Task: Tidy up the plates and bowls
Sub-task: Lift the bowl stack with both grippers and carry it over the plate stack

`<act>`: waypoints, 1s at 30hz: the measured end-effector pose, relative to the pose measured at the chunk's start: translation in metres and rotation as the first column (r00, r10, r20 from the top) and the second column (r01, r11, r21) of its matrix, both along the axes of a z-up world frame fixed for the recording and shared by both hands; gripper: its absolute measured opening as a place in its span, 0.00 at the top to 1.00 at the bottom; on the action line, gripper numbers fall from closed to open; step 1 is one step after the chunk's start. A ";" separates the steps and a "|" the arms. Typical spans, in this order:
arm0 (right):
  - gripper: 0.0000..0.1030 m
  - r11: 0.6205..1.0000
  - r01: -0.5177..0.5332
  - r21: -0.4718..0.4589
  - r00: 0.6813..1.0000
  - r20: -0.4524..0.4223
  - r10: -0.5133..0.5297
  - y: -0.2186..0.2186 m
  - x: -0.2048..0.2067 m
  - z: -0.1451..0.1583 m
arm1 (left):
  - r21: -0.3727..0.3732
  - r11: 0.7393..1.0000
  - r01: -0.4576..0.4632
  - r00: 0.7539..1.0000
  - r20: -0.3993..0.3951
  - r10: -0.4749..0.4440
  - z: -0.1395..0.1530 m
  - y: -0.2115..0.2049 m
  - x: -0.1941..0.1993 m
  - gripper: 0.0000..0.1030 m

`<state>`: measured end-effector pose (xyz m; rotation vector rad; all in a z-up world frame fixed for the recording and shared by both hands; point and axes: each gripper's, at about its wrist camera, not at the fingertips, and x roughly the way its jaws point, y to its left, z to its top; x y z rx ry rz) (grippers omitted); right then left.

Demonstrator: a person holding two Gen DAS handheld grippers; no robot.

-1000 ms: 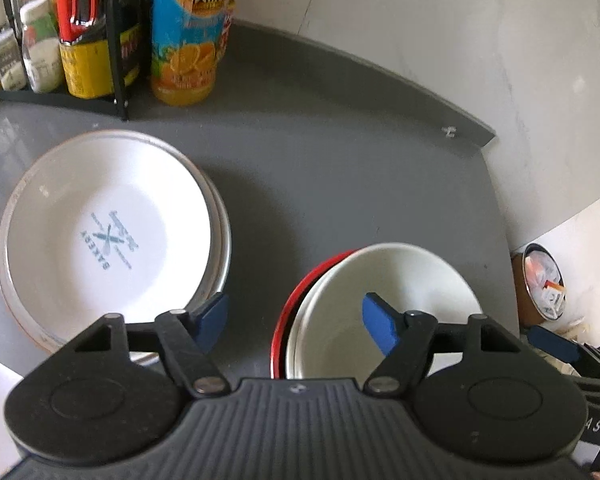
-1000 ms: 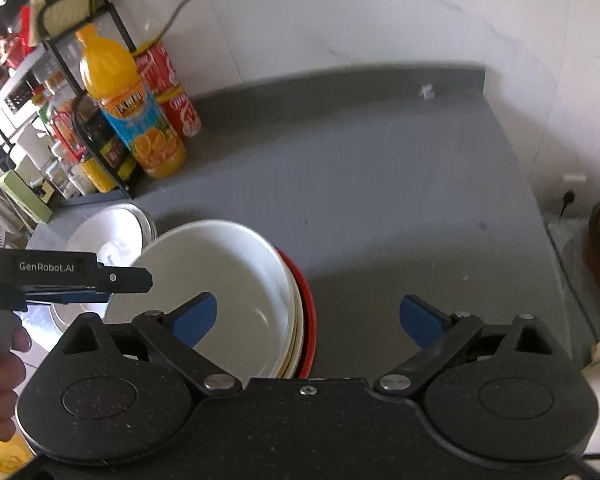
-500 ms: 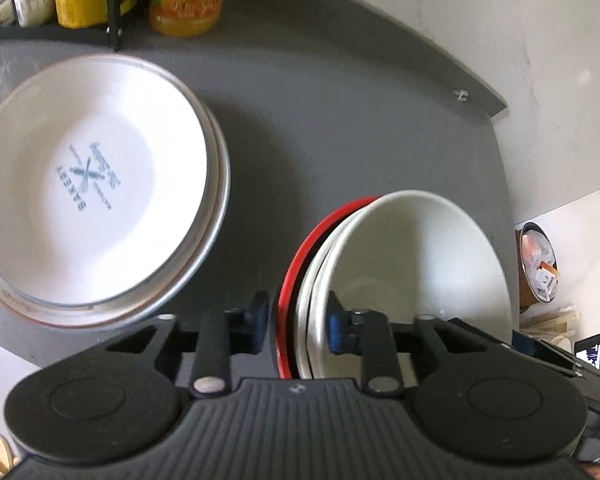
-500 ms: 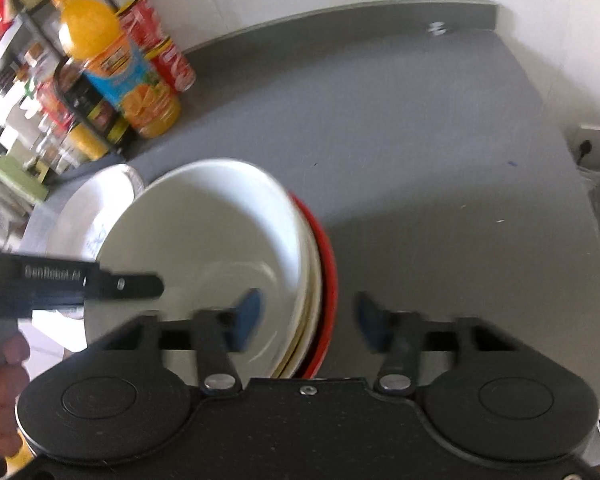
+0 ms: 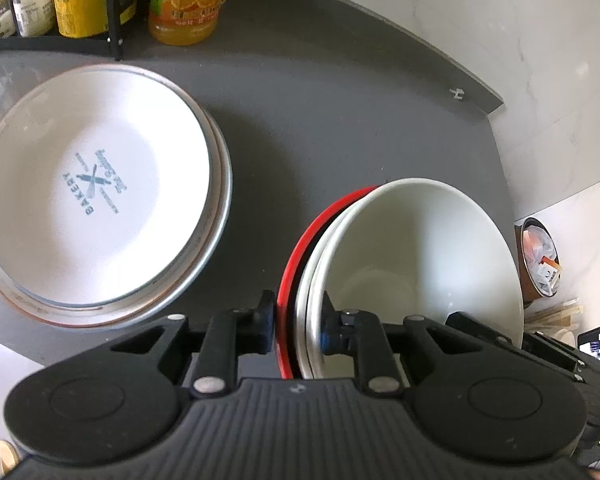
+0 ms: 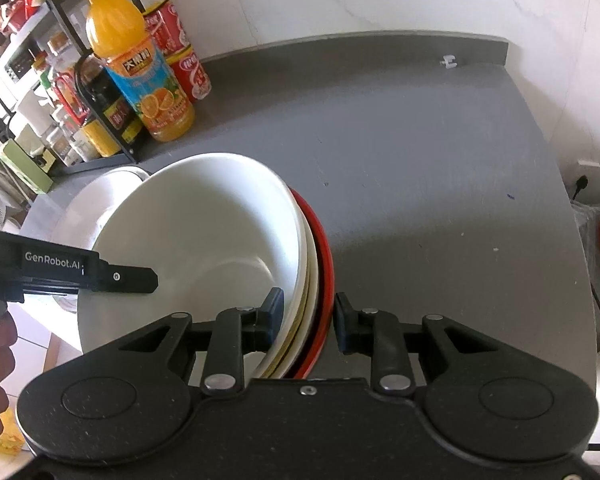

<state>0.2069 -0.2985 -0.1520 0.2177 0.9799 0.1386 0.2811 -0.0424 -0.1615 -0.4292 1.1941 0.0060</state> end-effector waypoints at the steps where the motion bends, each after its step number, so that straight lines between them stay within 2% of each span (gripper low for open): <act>1: 0.75 1.000 -0.001 0.001 1.000 0.004 0.001 0.001 0.001 0.002 | 0.003 1.000 -0.001 1.000 0.004 0.001 0.003 0.000 0.000 0.82; 7: 0.75 0.999 0.009 0.038 1.000 0.006 -0.009 0.010 0.009 0.016 | 0.016 1.000 -0.003 1.000 0.027 0.002 0.021 0.006 0.002 0.81; 13: 0.75 1.000 0.009 0.021 0.999 0.049 -0.010 0.034 0.018 0.032 | 0.030 1.000 0.008 0.998 0.061 -0.010 0.039 0.023 0.006 0.81; 30: 0.75 0.999 -0.053 0.012 0.998 0.043 0.052 0.117 0.058 0.042 | 0.032 0.999 -0.035 0.995 0.099 0.032 0.063 0.107 0.012 0.81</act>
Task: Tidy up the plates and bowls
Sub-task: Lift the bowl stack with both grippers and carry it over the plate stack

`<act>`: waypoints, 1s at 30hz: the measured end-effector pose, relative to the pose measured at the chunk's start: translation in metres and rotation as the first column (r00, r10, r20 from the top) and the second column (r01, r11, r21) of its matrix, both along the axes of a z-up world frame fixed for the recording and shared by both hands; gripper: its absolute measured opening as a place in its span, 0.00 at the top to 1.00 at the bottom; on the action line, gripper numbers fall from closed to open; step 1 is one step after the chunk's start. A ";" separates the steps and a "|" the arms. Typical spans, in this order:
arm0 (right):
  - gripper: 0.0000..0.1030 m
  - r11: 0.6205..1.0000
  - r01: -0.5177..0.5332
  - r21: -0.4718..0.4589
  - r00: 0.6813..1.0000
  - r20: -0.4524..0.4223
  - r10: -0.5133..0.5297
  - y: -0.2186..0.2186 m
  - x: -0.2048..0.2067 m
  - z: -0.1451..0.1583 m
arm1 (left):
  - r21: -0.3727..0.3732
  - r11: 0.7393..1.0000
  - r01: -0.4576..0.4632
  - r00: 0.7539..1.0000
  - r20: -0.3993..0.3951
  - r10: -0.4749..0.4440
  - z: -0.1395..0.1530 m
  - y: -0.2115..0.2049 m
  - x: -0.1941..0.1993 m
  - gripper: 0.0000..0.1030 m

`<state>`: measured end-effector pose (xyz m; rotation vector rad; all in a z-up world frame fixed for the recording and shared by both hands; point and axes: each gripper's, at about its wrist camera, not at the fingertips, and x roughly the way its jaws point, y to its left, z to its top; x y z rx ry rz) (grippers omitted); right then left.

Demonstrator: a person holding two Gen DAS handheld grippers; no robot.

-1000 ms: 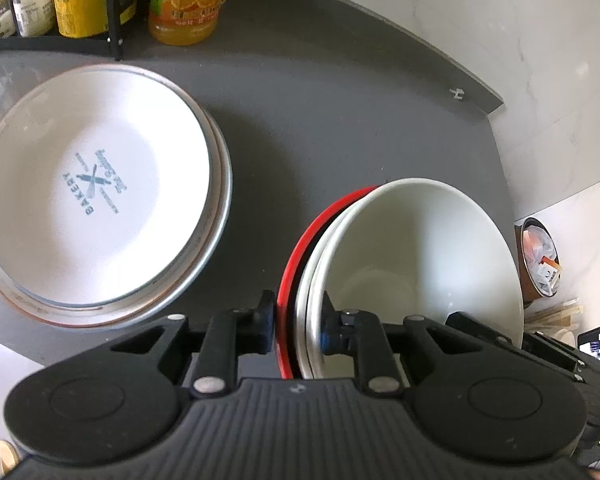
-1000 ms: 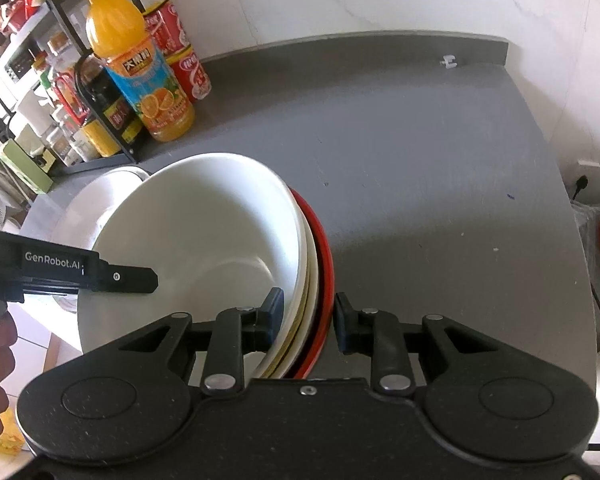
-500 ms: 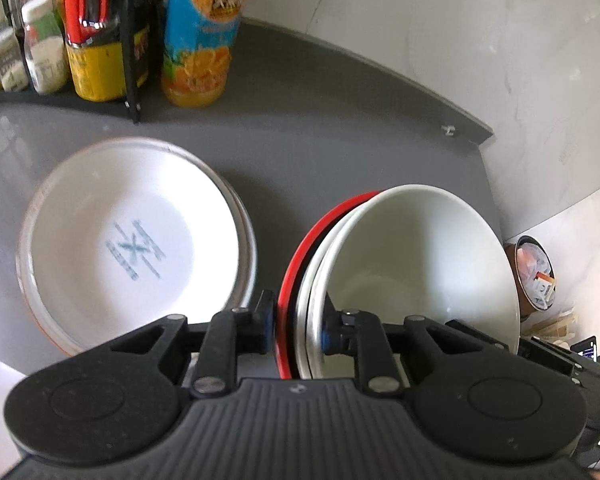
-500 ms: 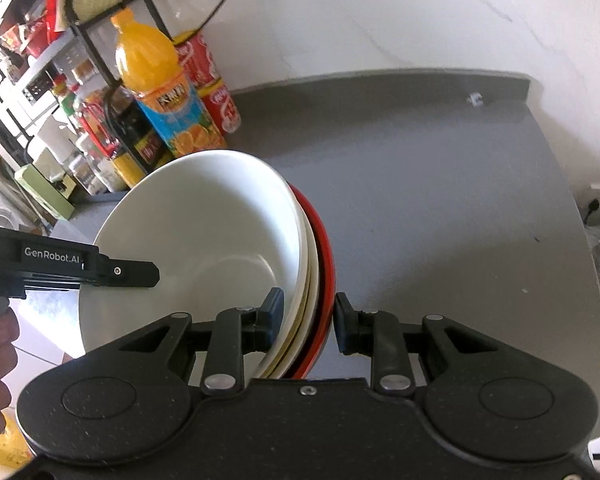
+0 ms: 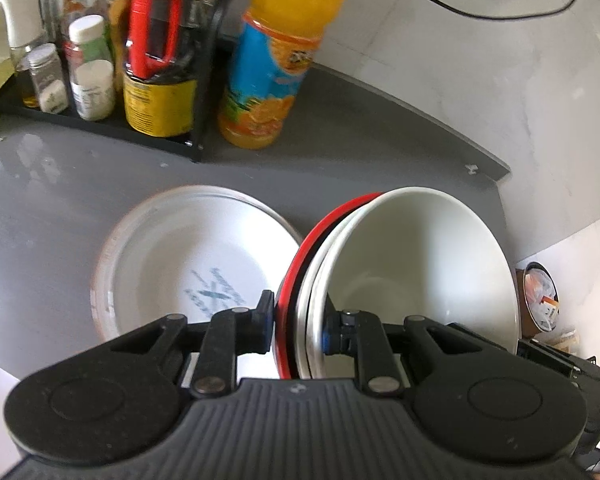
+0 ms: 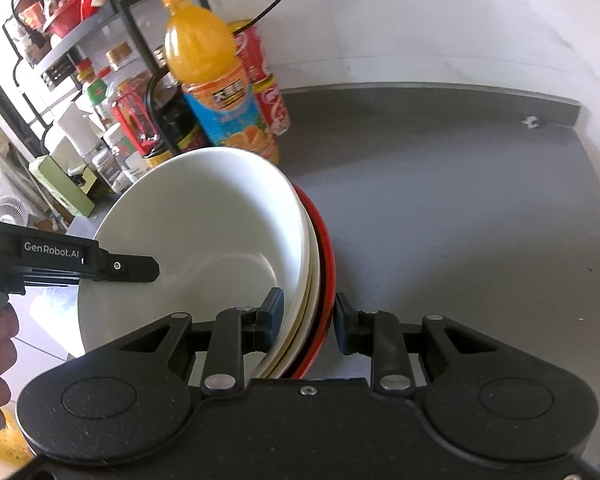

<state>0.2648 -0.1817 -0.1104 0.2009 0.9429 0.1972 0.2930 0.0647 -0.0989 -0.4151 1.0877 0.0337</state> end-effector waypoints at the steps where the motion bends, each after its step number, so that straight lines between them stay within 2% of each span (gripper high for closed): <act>1: 0.75 1.000 -0.005 -0.001 1.000 -0.004 0.005 0.005 0.002 0.000 | 0.000 1.000 -0.006 1.000 -0.002 0.006 0.000 0.005 0.000 0.81; 15: 0.75 0.999 -0.038 -0.013 0.998 -0.042 0.038 0.055 0.026 -0.010 | -0.006 0.998 -0.063 0.998 -0.031 0.063 -0.010 0.062 0.006 0.81; 30: 0.75 1.000 0.006 -0.009 0.995 -0.098 -0.007 0.070 0.034 -0.022 | -0.020 0.999 -0.044 0.996 -0.074 0.042 -0.028 0.091 0.016 0.81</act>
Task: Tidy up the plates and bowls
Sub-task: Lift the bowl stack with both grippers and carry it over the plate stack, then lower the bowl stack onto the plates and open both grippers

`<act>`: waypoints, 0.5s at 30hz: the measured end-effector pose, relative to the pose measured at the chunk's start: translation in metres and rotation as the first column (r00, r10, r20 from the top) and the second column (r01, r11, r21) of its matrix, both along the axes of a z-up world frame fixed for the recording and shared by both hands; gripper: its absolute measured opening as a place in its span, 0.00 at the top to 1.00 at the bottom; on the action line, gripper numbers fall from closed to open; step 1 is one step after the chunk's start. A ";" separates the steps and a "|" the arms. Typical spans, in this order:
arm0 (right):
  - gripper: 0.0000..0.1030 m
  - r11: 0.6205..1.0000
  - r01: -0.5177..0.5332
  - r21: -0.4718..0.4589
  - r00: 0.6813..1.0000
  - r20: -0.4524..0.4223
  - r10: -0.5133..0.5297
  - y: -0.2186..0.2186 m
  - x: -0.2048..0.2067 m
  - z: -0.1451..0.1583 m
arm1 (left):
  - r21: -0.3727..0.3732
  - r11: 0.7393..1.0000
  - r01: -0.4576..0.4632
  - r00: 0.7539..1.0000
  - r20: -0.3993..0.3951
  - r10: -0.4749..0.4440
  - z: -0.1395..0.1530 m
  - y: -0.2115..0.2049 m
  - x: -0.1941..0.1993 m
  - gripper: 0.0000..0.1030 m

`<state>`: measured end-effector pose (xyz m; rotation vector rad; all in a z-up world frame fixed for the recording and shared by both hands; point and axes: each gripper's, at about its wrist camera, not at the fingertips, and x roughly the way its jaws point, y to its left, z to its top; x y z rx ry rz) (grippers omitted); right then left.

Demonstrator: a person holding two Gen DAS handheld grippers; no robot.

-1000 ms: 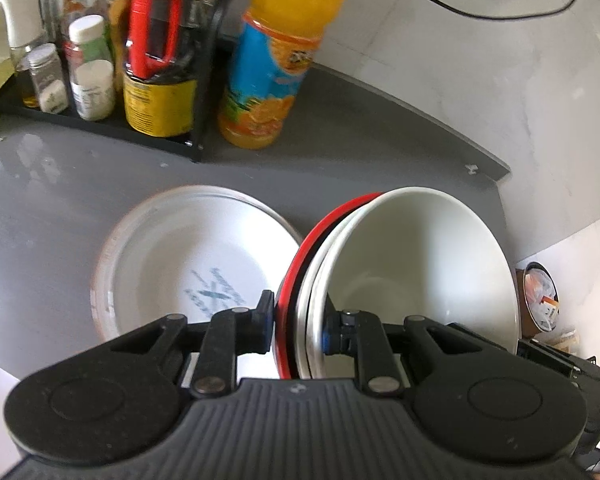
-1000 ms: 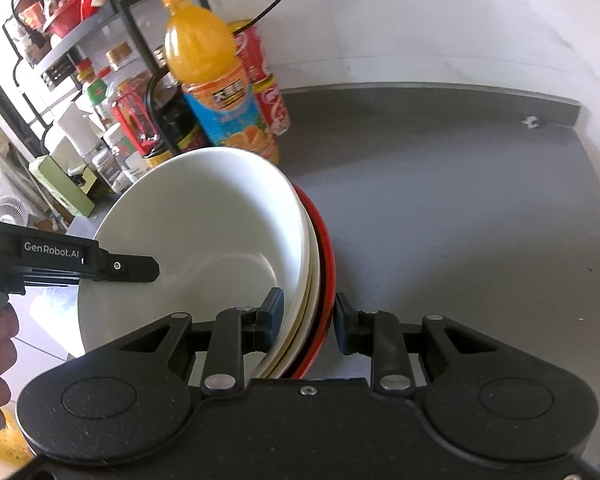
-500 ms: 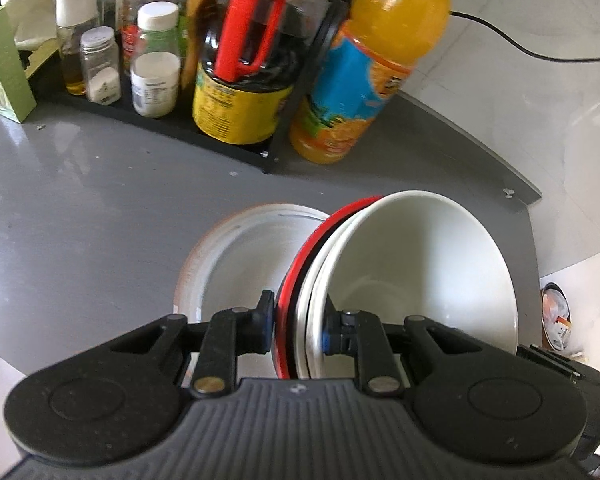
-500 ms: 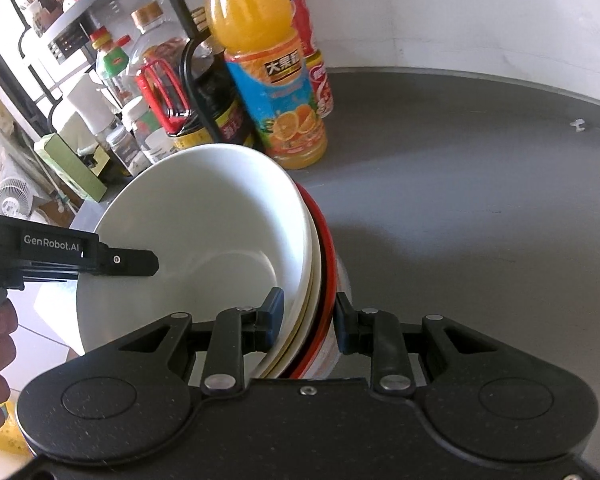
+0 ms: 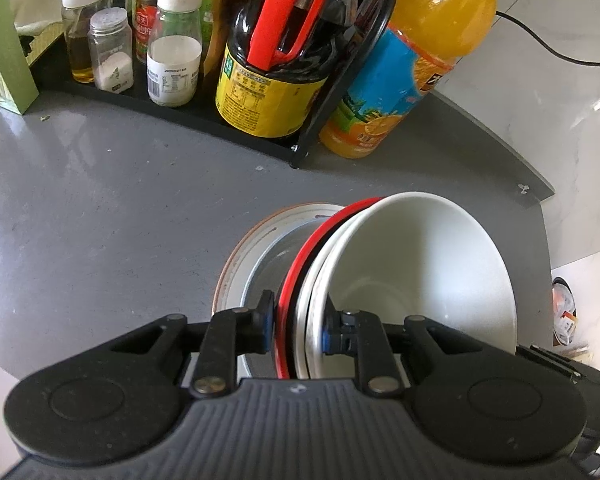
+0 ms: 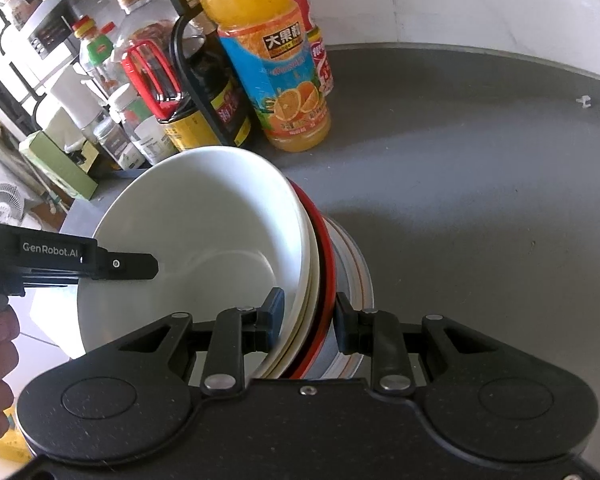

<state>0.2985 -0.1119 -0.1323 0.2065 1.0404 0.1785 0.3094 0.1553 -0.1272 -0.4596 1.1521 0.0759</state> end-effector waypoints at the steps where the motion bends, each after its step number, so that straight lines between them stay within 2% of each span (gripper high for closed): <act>1: 0.75 1.000 0.003 0.000 1.000 -0.004 -0.003 0.000 0.000 -0.001 | -0.003 1.000 0.005 1.000 -0.002 -0.005 -0.001 0.001 0.001 0.81; 11: 0.74 0.999 0.039 0.019 0.999 -0.025 -0.039 -0.001 0.004 -0.007 | 0.001 0.999 0.044 0.999 -0.018 -0.044 -0.007 0.003 0.010 0.80; 15: 0.71 0.998 0.048 0.039 0.998 -0.040 -0.046 -0.004 0.002 -0.010 | 0.006 0.999 0.052 0.999 -0.012 -0.052 -0.006 0.000 0.012 0.79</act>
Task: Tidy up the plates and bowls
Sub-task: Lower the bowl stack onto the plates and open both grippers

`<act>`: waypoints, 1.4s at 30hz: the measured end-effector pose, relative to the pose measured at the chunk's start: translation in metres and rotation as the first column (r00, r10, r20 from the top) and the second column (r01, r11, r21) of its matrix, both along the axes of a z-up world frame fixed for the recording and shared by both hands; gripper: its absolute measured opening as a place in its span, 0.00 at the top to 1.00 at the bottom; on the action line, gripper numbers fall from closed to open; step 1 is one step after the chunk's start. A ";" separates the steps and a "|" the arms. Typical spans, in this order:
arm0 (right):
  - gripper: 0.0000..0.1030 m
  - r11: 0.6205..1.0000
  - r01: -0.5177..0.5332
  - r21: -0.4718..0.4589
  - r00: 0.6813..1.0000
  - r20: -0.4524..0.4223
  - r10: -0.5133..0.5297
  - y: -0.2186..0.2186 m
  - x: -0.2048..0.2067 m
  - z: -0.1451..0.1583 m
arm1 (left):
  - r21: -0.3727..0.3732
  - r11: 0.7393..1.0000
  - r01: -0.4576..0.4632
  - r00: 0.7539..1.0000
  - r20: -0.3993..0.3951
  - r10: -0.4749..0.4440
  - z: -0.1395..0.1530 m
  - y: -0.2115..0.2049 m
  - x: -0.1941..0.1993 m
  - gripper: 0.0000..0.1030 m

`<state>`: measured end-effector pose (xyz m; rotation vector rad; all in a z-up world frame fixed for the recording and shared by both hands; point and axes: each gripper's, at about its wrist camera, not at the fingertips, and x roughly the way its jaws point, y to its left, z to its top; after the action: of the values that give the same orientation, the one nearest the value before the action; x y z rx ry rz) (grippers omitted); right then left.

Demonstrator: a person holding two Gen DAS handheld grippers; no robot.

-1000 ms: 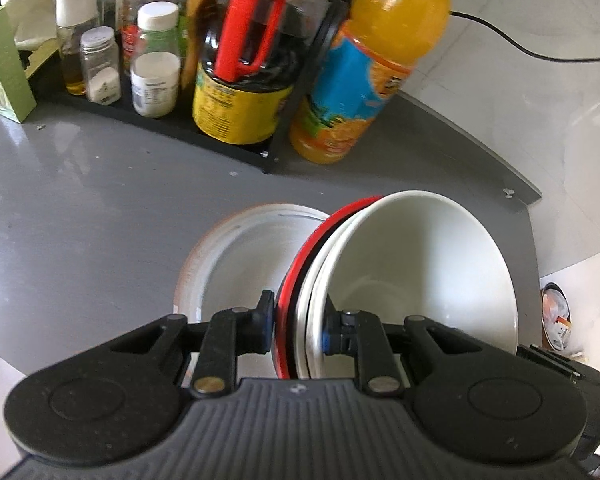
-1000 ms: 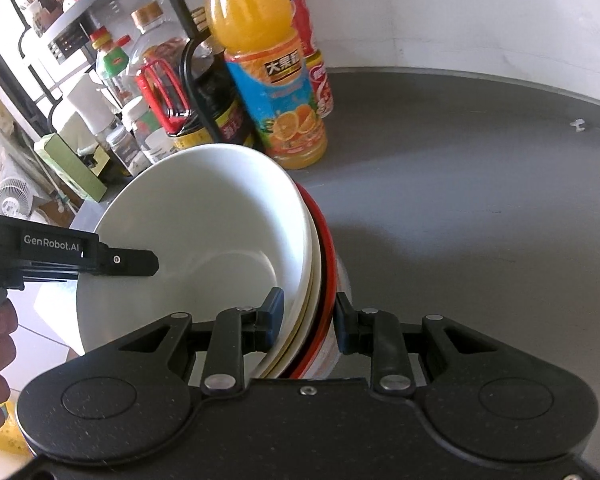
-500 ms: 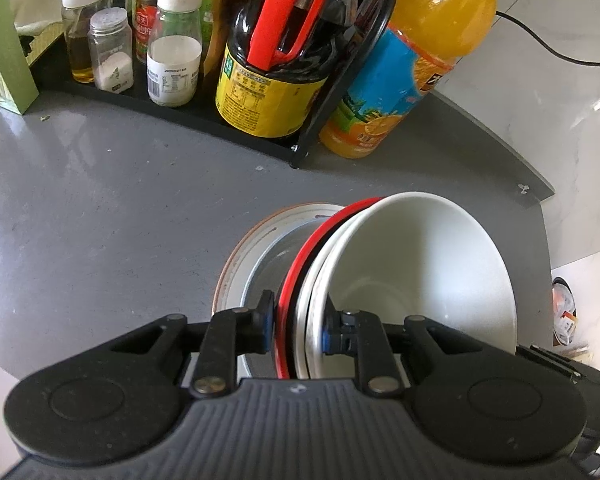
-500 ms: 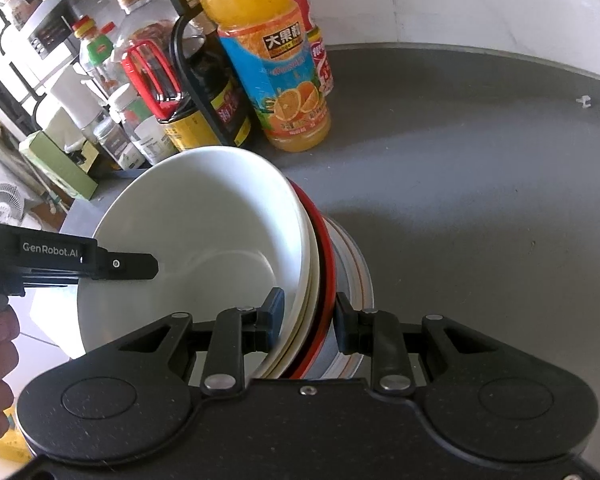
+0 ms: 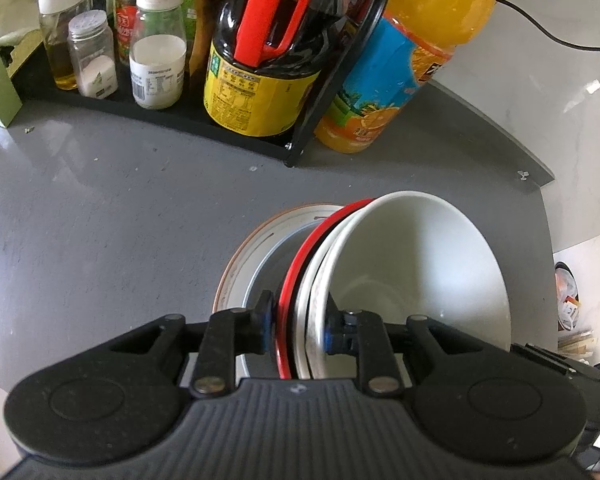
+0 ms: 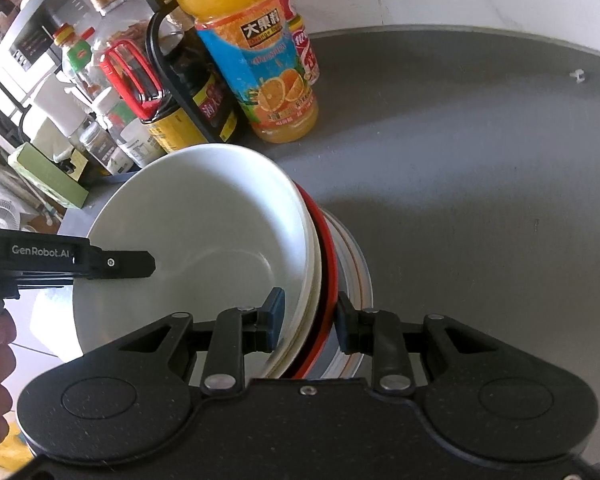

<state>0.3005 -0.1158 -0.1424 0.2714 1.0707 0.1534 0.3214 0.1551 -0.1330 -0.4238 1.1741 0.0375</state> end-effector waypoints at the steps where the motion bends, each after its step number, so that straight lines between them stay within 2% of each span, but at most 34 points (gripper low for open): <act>1: 0.71 1.000 -0.007 0.003 1.000 0.003 0.007 -0.001 -0.001 0.001 | -0.001 1.000 0.004 1.000 0.003 -0.004 0.000 -0.001 0.000 0.79; 4: 0.67 0.999 -0.034 0.001 0.999 0.032 0.034 -0.002 -0.005 0.008 | -0.012 1.000 0.012 1.000 0.008 -0.011 0.000 -0.001 -0.001 0.77; 6: 0.51 0.999 -0.040 -0.003 0.998 0.046 0.040 -0.006 -0.008 0.013 | -0.017 1.000 0.010 1.000 0.006 -0.010 0.000 -0.001 0.000 0.77; 8: 0.44 0.999 -0.036 -0.004 0.998 0.058 0.036 -0.012 -0.013 0.018 | -0.018 1.000 0.008 1.000 -0.007 -0.008 -0.001 0.000 0.000 0.76; 11: 0.41 0.999 -0.044 0.027 0.997 0.070 0.042 -0.025 -0.020 0.024 | -0.017 1.000 -0.006 1.000 -0.025 0.005 0.000 -0.001 0.000 0.67; 15: 0.20 0.998 -0.055 0.025 0.992 0.117 0.052 -0.045 -0.029 0.033 | 0.001 0.999 -0.049 0.999 0.008 0.049 0.014 -0.004 -0.006 0.47; 19: 0.17 0.998 -0.049 0.046 0.992 0.117 0.044 -0.067 -0.033 0.032 | 0.034 0.993 -0.113 0.993 0.041 0.111 0.030 -0.011 -0.015 0.34; 27: 0.03 0.993 -0.086 0.078 0.983 0.172 0.071 -0.100 -0.050 0.033 | 0.076 0.973 -0.218 0.970 0.124 0.208 0.053 -0.038 -0.043 0.26; 33: 0.02 0.994 -0.080 0.070 0.980 0.190 0.065 -0.115 -0.057 0.031 | 0.094 0.943 -0.319 0.945 0.114 0.308 0.058 -0.060 -0.063 0.25; 42: 0.00 0.996 -0.019 0.082 0.975 0.224 0.000 -0.121 -0.074 0.044 | 0.179 0.943 -0.279 0.953 0.169 0.250 0.079 -0.086 -0.091 0.24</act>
<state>0.2266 -0.2368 -0.0980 0.3165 0.8430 0.2326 0.2304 0.0688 -0.0542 -0.3959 0.9532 0.3523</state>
